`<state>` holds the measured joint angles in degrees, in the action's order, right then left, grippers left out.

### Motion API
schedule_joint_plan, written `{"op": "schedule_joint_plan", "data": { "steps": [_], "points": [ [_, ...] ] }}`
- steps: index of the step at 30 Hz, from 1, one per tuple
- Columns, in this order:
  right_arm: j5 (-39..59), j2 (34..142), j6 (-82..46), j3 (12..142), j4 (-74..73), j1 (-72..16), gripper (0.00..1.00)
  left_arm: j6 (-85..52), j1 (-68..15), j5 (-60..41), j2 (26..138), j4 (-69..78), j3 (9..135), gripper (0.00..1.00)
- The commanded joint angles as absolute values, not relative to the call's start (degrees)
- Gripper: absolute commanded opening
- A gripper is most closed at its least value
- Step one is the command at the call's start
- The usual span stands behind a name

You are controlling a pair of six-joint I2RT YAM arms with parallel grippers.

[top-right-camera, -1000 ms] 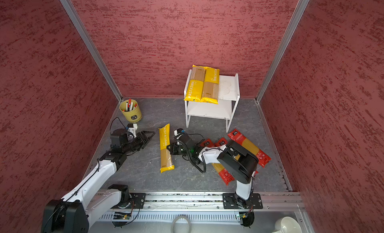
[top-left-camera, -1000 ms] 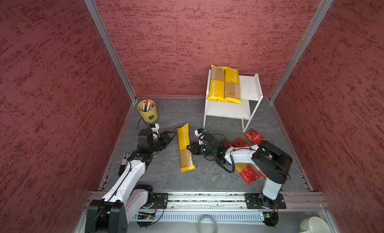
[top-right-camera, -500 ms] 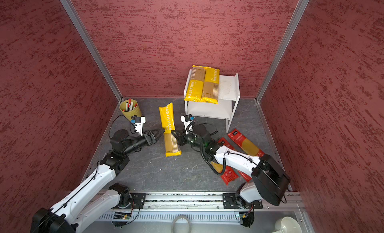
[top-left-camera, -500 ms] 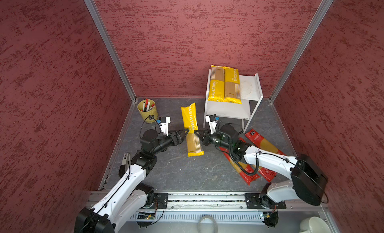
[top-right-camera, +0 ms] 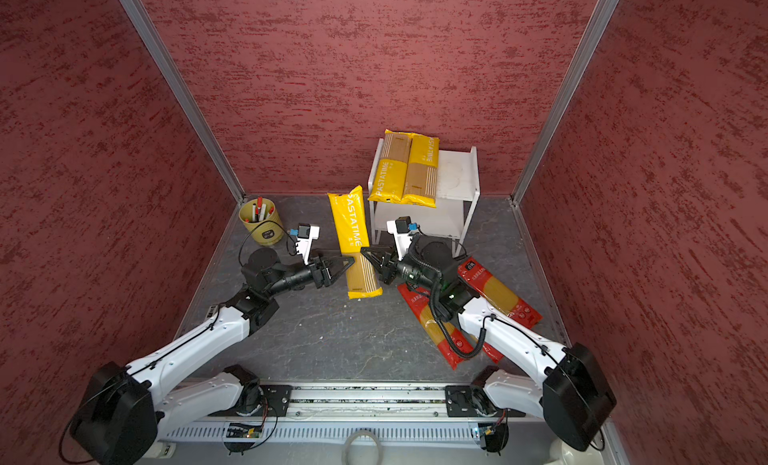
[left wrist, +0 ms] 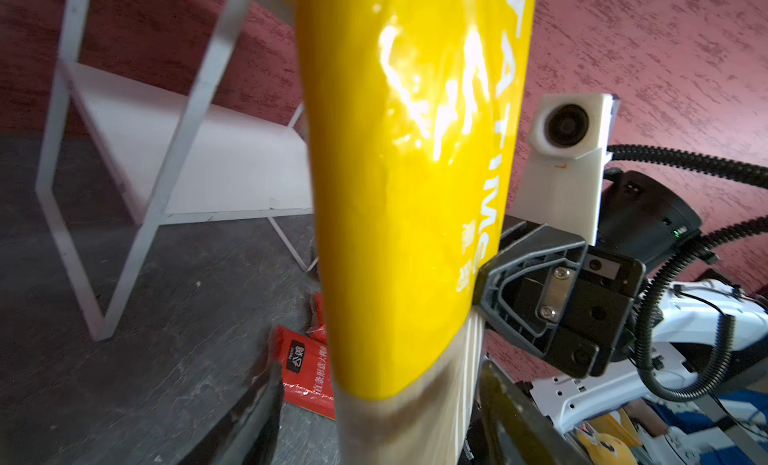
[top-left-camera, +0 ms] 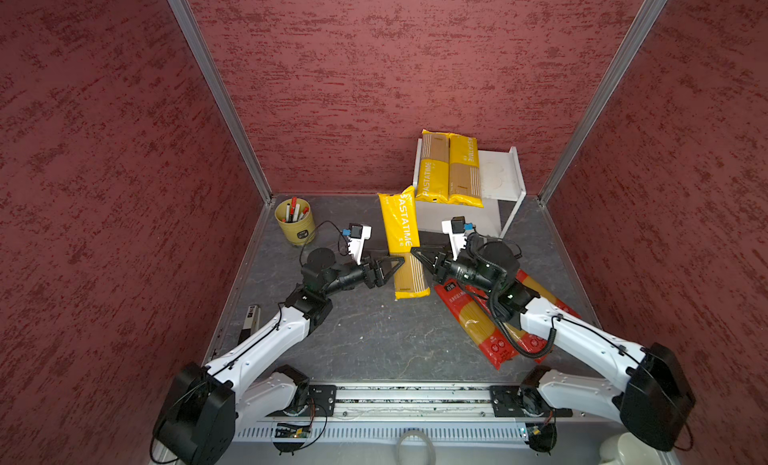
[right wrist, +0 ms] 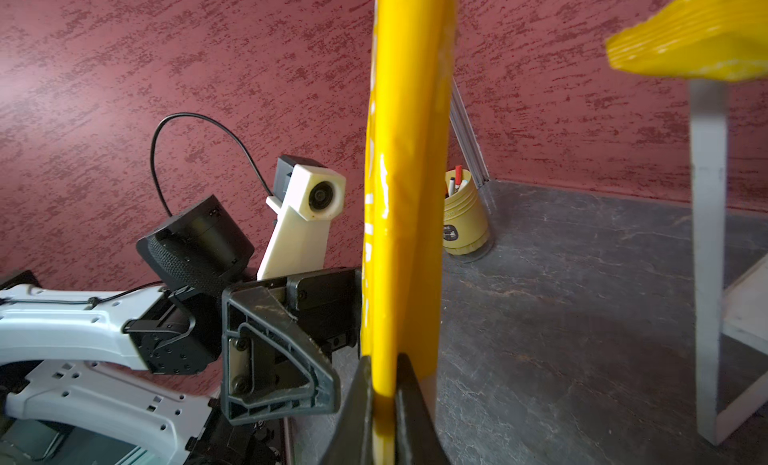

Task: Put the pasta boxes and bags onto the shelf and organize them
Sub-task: 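Raise the yellow bag upright with both grippers toward the shelf, then carry the upright bag with both grippers onto the shelf top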

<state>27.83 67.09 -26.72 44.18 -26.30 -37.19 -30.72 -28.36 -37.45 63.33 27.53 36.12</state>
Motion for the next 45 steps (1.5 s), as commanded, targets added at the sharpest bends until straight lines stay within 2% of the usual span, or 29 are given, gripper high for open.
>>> {"op": "schedule_joint_plan", "data": {
  "steps": [1,7,14,21,27,35,39,45],
  "points": [
    [34.2,63.1,-27.8,46.0,-37.5,-35.9,0.00,-28.7,-29.9,-41.7,64.8,33.2,38.6,0.72],
    [37.9,61.9,-30.7,46.1,-40.2,-33.1,0.00,-31.1,-30.8,-43.9,68.8,37.9,41.6,0.61],
    [39.5,61.9,-36.5,45.1,-45.6,-30.1,0.00,-31.4,-32.5,-45.2,71.9,39.3,45.0,0.35],
    [37.4,61.8,-38.3,43.2,-46.4,-29.7,0.00,-32.0,-34.0,-44.1,74.8,39.6,48.4,0.15],
    [34.4,59.9,-36.3,41.4,-42.7,-29.6,0.06,-31.6,-35.4,-43.1,76.4,37.9,52.0,0.11],
    [31.2,56.4,-34.0,39.0,-38.0,-29.4,0.17,-32.0,-36.2,-40.5,78.4,37.7,54.8,0.00],
    [30.4,55.3,-33.8,38.2,-36.5,-28.7,0.25,-32.6,-36.4,-38.8,79.1,38.2,55.6,0.00],
    [29.6,54.3,-34.3,37.6,-33.0,-27.1,0.44,-32.8,-36.3,-37.0,78.7,37.0,56.5,0.00]
  ]
}}
